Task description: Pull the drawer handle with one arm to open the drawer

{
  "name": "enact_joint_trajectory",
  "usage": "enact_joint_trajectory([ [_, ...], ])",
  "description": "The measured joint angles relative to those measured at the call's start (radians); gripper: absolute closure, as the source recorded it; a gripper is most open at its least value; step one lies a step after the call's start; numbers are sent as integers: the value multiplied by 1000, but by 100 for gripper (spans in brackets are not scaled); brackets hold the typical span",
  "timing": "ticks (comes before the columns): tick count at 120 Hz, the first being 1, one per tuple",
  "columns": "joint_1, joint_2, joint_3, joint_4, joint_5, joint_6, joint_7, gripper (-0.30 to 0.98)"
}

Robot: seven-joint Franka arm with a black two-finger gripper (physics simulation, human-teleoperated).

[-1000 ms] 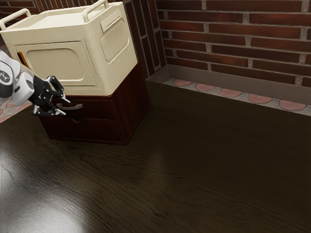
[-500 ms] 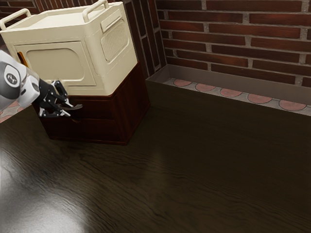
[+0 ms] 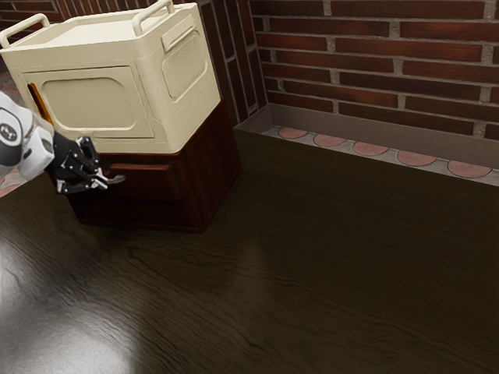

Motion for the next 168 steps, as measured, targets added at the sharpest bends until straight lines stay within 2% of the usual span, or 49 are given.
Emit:
enact_joint_trajectory([
  [70,22,-239,34,-265,48,19,28,78],
  [122,14,-410,35,-425,161,65,35,77],
  [168,2,-467,35,-473,196,78,42,78],
])
